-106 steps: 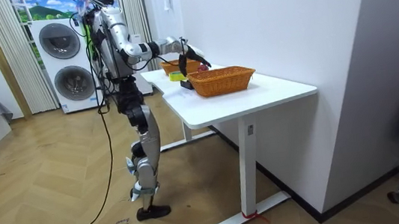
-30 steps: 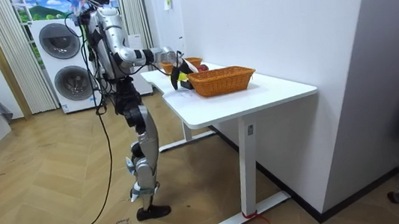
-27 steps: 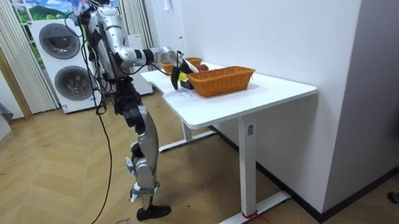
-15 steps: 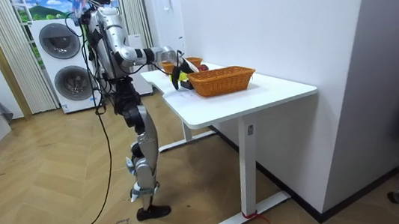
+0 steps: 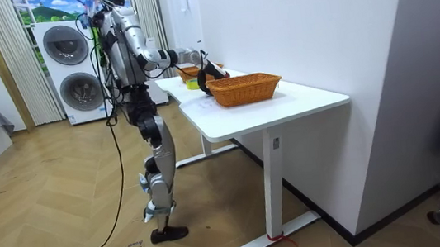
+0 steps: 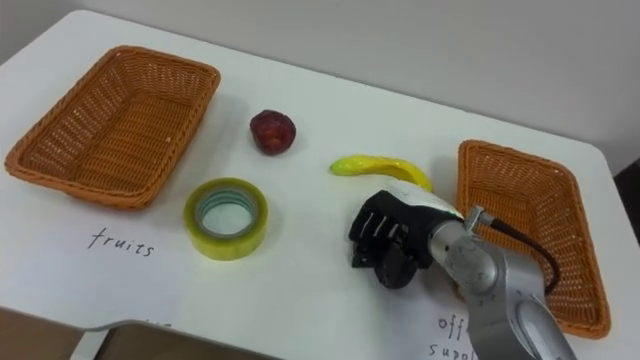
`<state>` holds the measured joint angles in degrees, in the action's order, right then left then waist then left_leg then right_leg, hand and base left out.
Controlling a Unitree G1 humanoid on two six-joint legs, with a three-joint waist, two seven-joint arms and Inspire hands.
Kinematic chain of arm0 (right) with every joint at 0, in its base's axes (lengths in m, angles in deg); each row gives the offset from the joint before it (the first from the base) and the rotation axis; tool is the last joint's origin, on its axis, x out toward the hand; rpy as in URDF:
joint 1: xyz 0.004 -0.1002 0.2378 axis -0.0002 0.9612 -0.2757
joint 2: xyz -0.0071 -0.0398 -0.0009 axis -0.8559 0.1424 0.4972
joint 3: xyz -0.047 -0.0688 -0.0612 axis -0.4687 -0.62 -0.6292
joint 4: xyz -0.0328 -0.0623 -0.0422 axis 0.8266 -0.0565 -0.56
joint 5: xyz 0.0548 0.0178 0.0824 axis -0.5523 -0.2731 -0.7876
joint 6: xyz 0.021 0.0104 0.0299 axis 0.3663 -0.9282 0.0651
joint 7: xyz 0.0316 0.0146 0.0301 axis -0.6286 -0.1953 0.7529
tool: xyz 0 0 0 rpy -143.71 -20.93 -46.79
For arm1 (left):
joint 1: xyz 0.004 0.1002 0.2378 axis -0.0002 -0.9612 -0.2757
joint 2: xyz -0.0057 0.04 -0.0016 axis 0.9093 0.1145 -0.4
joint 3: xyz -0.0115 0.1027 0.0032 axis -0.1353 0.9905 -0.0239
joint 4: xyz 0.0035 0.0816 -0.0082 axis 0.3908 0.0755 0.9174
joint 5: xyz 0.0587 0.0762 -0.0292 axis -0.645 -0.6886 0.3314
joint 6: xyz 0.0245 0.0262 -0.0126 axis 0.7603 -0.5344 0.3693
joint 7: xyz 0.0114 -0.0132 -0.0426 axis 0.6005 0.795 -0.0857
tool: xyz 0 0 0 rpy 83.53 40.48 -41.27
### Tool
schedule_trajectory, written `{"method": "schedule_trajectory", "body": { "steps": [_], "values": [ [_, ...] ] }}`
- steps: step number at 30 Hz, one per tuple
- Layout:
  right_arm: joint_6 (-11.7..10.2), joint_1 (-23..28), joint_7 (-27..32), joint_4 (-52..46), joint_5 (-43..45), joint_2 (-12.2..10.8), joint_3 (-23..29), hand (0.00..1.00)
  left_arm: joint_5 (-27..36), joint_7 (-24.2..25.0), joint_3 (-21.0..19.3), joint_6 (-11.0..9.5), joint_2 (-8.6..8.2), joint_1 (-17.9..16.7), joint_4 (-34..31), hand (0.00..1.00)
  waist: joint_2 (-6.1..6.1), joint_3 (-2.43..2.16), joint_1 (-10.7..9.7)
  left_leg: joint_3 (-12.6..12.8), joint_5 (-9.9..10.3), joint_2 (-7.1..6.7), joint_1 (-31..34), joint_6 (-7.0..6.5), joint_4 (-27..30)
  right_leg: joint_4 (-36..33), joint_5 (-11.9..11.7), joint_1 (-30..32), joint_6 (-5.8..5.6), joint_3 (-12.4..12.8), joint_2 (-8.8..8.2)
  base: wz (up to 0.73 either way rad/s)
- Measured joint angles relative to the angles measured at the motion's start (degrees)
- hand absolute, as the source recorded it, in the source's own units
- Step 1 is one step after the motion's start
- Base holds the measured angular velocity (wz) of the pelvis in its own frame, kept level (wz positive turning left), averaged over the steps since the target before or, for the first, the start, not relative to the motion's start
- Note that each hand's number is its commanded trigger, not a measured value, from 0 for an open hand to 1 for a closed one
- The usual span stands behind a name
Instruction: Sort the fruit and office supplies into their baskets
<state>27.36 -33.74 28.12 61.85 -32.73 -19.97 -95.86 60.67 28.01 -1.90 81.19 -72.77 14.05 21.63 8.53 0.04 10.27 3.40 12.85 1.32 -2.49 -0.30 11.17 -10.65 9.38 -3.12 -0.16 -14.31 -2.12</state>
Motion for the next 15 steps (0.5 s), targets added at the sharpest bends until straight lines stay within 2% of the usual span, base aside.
{"method": "schedule_trajectory", "body": {
  "steps": [15],
  "values": [
    [0.0,-0.4,-0.8,-0.1,0.0,0.0,-0.1,1.00,0.0,-1.1,0.1,0.2,-0.02,1.0,2.8,0.00,-0.29,0.15,-0.2,-0.3,0.0,-0.01,0.0,0.01,-0.4,0.0,0.0,-0.1,0.00,0.0,0.04,0.00]
  ]
}}
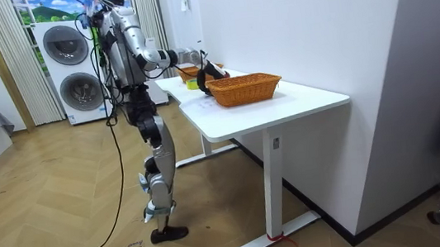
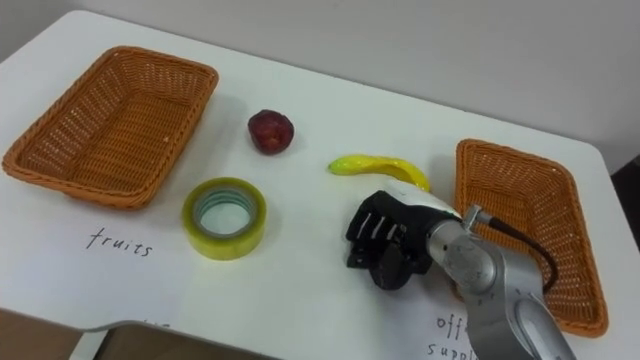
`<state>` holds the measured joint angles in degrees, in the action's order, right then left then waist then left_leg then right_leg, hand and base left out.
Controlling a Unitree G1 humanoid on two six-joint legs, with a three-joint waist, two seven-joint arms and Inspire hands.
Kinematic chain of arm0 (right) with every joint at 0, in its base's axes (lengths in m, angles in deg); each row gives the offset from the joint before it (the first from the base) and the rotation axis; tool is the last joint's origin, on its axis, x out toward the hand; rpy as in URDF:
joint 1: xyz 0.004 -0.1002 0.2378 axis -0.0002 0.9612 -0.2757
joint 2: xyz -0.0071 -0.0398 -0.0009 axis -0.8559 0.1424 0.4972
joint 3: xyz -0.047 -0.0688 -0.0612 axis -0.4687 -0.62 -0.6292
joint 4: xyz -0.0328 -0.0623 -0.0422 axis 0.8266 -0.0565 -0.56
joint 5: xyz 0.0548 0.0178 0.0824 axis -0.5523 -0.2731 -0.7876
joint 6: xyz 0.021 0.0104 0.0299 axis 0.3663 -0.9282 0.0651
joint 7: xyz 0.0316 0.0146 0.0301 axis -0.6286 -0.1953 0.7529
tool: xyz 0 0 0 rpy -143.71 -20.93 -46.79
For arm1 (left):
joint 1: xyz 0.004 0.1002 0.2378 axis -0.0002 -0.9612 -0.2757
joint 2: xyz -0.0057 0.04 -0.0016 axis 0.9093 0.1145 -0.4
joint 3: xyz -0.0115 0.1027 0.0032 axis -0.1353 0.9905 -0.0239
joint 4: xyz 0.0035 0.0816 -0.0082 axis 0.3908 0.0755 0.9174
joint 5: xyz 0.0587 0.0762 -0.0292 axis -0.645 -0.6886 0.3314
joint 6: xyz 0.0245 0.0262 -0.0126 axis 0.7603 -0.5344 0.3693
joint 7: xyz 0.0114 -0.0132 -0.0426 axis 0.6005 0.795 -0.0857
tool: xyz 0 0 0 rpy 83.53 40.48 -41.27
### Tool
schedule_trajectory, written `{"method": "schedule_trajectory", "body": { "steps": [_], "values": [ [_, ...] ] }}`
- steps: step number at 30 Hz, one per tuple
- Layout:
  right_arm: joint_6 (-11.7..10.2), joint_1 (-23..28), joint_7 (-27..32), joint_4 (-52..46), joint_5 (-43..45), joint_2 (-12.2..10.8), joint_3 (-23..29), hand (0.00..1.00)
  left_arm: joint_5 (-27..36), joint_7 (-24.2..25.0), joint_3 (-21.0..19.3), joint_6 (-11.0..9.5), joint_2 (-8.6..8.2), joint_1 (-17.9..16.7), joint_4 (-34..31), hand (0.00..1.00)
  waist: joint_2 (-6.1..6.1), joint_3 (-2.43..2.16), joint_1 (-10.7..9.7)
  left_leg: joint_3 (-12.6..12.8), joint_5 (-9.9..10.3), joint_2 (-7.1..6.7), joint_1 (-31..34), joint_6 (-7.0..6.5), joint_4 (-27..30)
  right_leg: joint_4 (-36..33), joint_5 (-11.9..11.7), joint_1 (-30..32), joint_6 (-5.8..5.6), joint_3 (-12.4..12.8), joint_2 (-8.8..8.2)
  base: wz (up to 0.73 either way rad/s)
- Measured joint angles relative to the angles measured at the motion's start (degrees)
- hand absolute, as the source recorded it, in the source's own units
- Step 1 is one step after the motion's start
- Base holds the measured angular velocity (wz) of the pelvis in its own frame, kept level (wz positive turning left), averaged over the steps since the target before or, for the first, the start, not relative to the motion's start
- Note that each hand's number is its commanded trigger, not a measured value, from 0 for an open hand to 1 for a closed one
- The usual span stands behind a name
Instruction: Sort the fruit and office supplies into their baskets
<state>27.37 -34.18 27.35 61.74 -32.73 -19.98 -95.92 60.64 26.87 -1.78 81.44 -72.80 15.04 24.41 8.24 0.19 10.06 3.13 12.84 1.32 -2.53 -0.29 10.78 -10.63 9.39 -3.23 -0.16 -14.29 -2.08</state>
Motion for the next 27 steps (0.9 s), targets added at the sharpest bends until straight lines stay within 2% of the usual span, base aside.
{"method": "schedule_trajectory", "body": {
  "steps": [6,11,13,16,20,22,25,27],
  "values": [
    [-1.3,-0.3,1.1,-0.4,-0.2,0.0,0.3,1.00,0.0,-0.5,0.1,-0.1,-0.21,0.1,0.3,0.00,-0.95,0.52,-1.1,0.0,0.0,-0.02,0.1,0.00,0.0,0.0,0.0,0.1,0.00,-0.1,-0.02,0.00],
    [-1.7,-0.3,1.1,-2.2,-0.2,0.0,0.8,1.00,-0.1,-0.4,-0.2,-1.0,-0.76,-0.3,0.0,0.00,-1.14,0.45,-2.0,0.2,-0.3,-0.04,-0.2,0.02,-0.2,0.0,0.0,0.1,0.00,0.1,-0.02,0.00],
    [-2.6,-0.3,1.1,-4.2,-0.9,0.0,3.3,1.00,-0.1,-0.4,-0.2,-2.3,-1.17,0.0,1.1,0.00,-0.84,0.27,-2.5,0.1,-0.3,-0.10,-0.1,-0.03,-0.1,0.0,0.0,0.1,0.00,0.1,-0.07,0.00],
    [-3.6,-0.5,2.8,-7.5,-4.6,0.0,7.4,1.00,0.0,-1.4,-0.4,-3.4,-1.17,0.0,3.0,0.00,-0.84,0.28,-3.4,0.1,-0.3,-0.08,-0.2,-0.03,-0.1,0.0,0.0,0.1,0.00,0.1,-0.07,0.00],
    [-4.4,-1.1,6.7,-9.3,-8.0,0.1,10.2,1.00,0.0,-1.7,-1.1,-3.4,-1.28,-0.8,3.3,0.00,-0.73,0.39,-4.1,0.3,-0.3,-0.04,-0.6,-0.03,0.0,0.0,0.0,-0.1,0.00,0.2,-0.06,-0.03],
    [-4.4,-1.9,7.7,-10.1,-7.5,0.1,11.1,1.00,0.0,-2.1,-1.4,-3.7,-1.42,-1.1,3.3,0.00,-0.51,0.35,-4.3,1.1,-0.3,-0.01,-0.7,-0.03,-0.2,0.0,0.0,0.0,0.00,0.3,-0.06,-0.11],
    [-4.6,-2.7,9.6,-13.5,-6.8,0.6,11.6,1.00,-0.5,-2.2,-2.4,-3.7,-1.58,-1.4,3.9,0.00,-0.47,0.32,-4.8,1.0,-0.3,-0.01,-0.5,-0.03,-0.6,0.0,0.0,0.1,0.00,0.4,-0.06,-0.03],
    [-5.3,-2.8,11.0,-14.5,-7.2,1.2,12.5,1.00,-0.5,-2.1,-2.9,-3.7,-1.60,-1.5,3.9,0.00,-0.34,0.22,-4.9,1.2,-0.3,0.02,-0.6,-0.02,-0.5,0.0,0.0,0.0,0.00,0.2,-0.04,0.00]
  ]
}}
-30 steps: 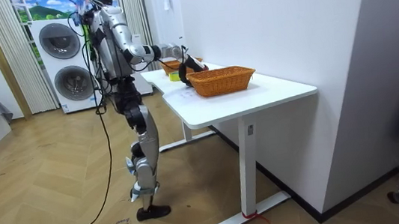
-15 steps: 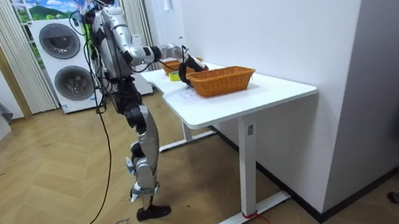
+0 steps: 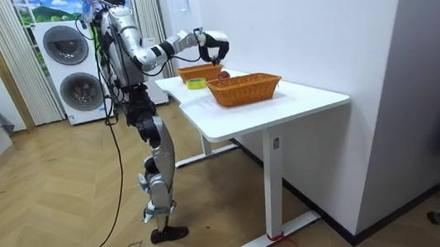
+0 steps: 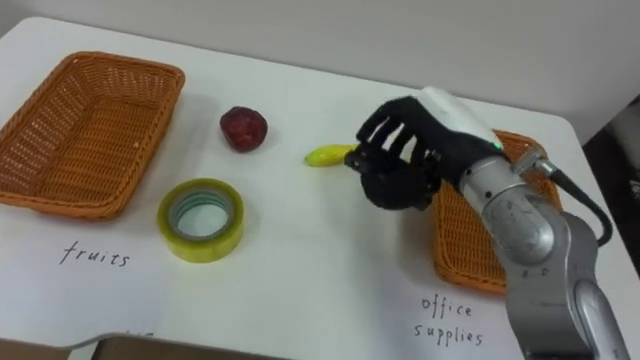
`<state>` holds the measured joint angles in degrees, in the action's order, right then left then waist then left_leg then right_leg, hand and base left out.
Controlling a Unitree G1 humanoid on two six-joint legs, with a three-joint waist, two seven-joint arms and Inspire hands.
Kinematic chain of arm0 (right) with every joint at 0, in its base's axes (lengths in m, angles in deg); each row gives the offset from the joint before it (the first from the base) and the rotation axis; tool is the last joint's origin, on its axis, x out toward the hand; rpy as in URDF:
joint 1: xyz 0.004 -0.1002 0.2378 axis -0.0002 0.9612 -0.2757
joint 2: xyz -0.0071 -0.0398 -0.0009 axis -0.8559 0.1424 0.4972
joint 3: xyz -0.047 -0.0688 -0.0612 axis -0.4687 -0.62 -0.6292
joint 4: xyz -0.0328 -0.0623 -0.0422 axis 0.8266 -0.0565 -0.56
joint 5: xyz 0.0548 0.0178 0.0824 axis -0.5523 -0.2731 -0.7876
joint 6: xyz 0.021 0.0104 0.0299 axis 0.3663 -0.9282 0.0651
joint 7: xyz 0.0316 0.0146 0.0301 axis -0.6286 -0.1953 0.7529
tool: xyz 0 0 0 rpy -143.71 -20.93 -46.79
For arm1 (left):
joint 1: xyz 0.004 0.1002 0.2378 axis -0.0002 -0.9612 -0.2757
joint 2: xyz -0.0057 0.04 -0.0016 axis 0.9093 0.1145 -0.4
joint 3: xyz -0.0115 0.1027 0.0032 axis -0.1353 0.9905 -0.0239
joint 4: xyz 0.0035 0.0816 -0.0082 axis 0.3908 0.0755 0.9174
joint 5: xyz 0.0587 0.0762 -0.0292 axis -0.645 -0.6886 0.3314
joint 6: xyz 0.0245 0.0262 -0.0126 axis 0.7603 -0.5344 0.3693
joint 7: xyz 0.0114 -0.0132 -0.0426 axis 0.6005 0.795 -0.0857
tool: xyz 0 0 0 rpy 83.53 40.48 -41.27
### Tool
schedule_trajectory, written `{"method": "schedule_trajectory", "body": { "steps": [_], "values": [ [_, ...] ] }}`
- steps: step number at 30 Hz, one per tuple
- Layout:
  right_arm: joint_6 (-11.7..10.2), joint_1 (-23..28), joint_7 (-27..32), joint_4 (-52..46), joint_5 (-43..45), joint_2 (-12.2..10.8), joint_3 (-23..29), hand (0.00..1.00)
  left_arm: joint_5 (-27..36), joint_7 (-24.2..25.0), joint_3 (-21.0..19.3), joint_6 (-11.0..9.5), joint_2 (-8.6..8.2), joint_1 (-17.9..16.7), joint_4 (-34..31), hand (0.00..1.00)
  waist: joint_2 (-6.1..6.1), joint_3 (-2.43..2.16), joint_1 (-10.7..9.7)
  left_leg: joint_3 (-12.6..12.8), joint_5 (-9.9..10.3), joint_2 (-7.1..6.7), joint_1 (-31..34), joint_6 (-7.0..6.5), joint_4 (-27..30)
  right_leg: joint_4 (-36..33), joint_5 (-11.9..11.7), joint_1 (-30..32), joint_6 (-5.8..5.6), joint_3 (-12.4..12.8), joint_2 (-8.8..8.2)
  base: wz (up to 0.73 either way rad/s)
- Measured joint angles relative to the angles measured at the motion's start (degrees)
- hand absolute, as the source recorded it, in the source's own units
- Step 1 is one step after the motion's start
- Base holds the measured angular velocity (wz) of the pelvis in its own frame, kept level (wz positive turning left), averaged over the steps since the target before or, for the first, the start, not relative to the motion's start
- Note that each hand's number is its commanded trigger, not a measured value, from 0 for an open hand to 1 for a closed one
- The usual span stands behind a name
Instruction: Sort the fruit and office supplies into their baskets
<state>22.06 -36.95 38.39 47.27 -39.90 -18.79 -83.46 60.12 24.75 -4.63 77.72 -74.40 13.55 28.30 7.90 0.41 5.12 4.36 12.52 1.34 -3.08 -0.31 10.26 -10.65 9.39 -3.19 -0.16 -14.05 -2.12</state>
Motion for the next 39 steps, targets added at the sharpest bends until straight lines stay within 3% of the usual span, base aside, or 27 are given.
{"method": "schedule_trajectory", "body": {
  "steps": [8,19,22,29,31,39],
  "values": [
    [-1.2,0.0,7.4,-0.7,-6.0,0.1,4.3,1.00,0.0,1.1,-0.8,0.0,-0.42,-0.5,-0.1,0.00,-0.45,0.26,-0.1,0.1,0.0,-0.02,-1.0,0.00,-0.5,0.0,0.0,-0.7,-0.01,-0.1,-0.04,0.00],
    [-1.1,0.0,17.1,-0.7,-10.2,0.1,10.0,1.00,0.0,1.4,-4.8,0.5,-1.60,-3.1,-1.6,0.00,-0.15,-0.19,-0.7,0.0,0.0,0.00,-1.4,-0.01,-0.6,0.0,0.0,-1.0,-0.06,-0.3,0.03,0.00],
    [-1.1,0.0,19.5,-0.4,-11.8,0.1,10.7,1.00,-0.1,1.4,-5.2,0.6,-1.76,-4.2,-2.0,0.00,-0.35,-0.06,-1.2,-0.3,0.0,0.00,-1.6,-0.01,-0.5,0.1,0.0,-1.4,-0.06,-0.3,0.04,0.06],
    [-1.0,1.5,21.2,3.6,-12.0,0.1,10.6,1.00,0.0,1.3,-5.1,1.9,-1.75,-4.5,-2.4,0.00,-0.76,-0.09,-1.9,-0.5,0.0,-0.02,-1.6,0.00,-0.4,0.1,0.0,-1.7,-0.06,-0.4,0.01,0.01],
    [-0.4,1.8,21.2,4.3,-12.0,0.1,10.6,1.00,0.0,1.3,-5.1,2.8,-1.84,-4.6,-2.3,0.00,-1.04,-0.36,-2.1,-0.5,0.0,-0.01,-1.6,0.01,-0.3,0.1,0.0,-1.7,-0.06,-0.3,0.00,-0.04],
    [-0.4,2.0,21.9,8.3,-14.9,0.1,10.6,1.00,-0.4,1.0,-5.0,3.0,-1.82,-5.1,-3.0,0.00,-1.28,-0.64,-3.4,-0.3,0.0,-0.08,-1.5,0.03,0.3,0.0,0.0,-1.7,-0.05,-0.2,-0.13,0.00]
  ]
}}
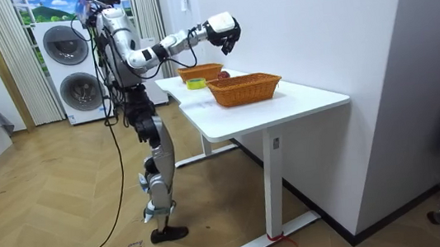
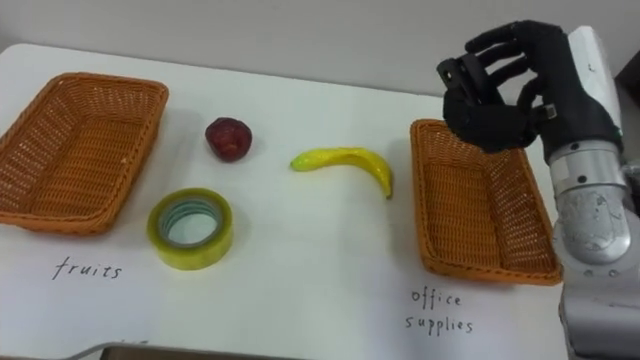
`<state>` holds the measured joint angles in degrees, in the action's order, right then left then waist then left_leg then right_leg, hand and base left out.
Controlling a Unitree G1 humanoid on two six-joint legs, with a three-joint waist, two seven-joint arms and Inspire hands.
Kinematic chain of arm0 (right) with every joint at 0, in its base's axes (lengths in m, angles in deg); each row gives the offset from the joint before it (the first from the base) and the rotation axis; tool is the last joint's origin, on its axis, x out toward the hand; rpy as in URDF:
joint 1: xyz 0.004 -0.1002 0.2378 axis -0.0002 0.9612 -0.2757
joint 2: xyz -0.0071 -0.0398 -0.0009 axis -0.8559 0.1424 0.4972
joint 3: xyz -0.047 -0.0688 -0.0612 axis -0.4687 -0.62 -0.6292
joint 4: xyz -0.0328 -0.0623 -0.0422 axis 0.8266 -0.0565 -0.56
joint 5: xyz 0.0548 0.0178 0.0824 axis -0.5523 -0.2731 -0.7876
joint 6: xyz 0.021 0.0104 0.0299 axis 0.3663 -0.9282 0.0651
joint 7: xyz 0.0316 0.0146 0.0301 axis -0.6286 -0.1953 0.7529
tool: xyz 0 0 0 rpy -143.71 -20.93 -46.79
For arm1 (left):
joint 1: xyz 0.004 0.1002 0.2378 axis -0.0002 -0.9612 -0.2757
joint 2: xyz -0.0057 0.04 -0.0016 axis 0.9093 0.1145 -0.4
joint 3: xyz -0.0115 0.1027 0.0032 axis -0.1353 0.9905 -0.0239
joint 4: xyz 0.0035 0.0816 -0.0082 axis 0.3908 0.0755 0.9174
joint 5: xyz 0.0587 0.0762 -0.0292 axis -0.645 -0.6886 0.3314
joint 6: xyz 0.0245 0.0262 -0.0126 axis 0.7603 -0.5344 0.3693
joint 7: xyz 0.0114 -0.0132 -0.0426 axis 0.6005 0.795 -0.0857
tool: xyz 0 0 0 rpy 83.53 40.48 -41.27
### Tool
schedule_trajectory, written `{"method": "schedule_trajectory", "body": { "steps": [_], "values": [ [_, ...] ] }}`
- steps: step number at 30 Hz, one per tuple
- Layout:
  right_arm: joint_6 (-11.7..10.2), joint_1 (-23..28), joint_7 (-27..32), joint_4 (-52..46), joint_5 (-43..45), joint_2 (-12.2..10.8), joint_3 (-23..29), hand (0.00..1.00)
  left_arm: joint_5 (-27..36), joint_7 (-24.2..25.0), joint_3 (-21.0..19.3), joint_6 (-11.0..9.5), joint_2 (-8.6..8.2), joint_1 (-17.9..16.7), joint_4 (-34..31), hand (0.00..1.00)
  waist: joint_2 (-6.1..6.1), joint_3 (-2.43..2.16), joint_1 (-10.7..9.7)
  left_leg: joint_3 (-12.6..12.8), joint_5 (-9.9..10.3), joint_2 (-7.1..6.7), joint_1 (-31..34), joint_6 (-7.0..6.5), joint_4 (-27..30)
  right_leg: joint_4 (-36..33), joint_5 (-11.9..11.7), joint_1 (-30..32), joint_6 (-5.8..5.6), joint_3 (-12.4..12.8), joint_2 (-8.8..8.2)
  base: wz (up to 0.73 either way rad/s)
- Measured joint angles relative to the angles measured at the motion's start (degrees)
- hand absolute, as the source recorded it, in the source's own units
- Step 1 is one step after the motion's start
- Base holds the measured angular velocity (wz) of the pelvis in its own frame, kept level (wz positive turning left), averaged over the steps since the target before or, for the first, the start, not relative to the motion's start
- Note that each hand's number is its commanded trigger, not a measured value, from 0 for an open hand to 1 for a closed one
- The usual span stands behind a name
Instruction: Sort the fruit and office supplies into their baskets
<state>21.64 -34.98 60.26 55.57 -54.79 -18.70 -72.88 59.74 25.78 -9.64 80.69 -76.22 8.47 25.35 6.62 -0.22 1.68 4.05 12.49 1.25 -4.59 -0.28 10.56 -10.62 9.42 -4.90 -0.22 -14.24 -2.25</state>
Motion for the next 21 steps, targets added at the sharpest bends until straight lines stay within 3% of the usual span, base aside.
{"method": "schedule_trajectory", "body": {
  "steps": [3,6,14,15,16,17,18,21],
  "values": [
    [-0.7,0.2,0.4,1.7,-1.0,0.0,-0.1,1.00,-0.2,-0.4,0.2,0.0,0.02,0.0,0.0,0.00,-0.12,0.14,-0.2,0.1,0.0,-0.02,0.0,0.00,0.1,0.0,0.0,-0.1,0.00,0.1,0.00,0.00],
    [-1.2,1.4,1.8,6.8,-0.8,0.0,-0.8,1.00,-0.2,-1.7,1.2,-0.1,0.07,0.1,0.0,0.00,0.28,-0.08,0.2,0.3,0.0,0.02,-0.1,-0.01,0.1,0.0,0.0,-0.1,0.00,0.2,0.03,-0.01],
    [-1.2,3.4,2.4,9.5,3.9,-0.2,-2.8,1.00,-0.2,-2.7,2.0,-0.1,0.02,0.5,0.0,0.00,-0.58,0.29,0.2,0.7,0.0,0.10,0.0,0.02,-0.2,0.0,0.0,0.5,0.03,1.5,0.21,-0.05],
    [-1.2,3.4,2.4,9.5,4.2,-0.2,-2.8,0.59,-0.2,-2.7,2.0,-0.1,0.03,0.7,0.0,0.00,-0.69,0.22,0.2,0.7,0.0,0.10,0.2,0.03,-0.2,-0.1,0.0,0.7,0.03,1.5,0.21,0.00],
    [-1.2,3.4,2.4,9.5,4.2,-0.2,-2.8,0.25,-0.2,-2.7,2.0,-0.2,0.03,1.0,-0.1,0.00,-0.68,0.21,0.3,0.7,0.0,0.11,0.2,0.05,-0.1,-0.1,0.0,0.9,0.03,1.4,0.23,0.00],
    [-1.2,3.4,2.4,9.5,4.2,-0.2,-2.9,0.19,-0.3,-2.7,2.0,-0.3,0.00,1.1,-0.2,0.00,-0.65,0.21,0.3,0.7,0.0,0.11,0.2,0.06,-0.1,-0.1,0.0,0.9,0.03,1.5,0.24,0.00],
    [-1.2,3.4,2.4,9.5,4.1,-0.2,-2.9,0.00,-0.3,-2.7,2.0,-0.4,-0.07,1.0,-0.5,0.00,-0.57,0.17,0.3,0.7,-0.1,0.12,0.2,0.07,0.0,-0.1,0.0,0.9,0.03,1.5,0.24,0.00],
    [-1.2,3.5,2.4,9.6,4.1,-0.2,-3.0,0.00,-0.2,-2.7,2.0,-0.4,-0.11,1.2,-0.8,0.00,-0.33,0.18,0.4,0.8,-0.1,0.13,0.0,0.07,-0.1,-0.1,0.0,0.9,0.03,1.5,0.24,0.00]
  ]
}}
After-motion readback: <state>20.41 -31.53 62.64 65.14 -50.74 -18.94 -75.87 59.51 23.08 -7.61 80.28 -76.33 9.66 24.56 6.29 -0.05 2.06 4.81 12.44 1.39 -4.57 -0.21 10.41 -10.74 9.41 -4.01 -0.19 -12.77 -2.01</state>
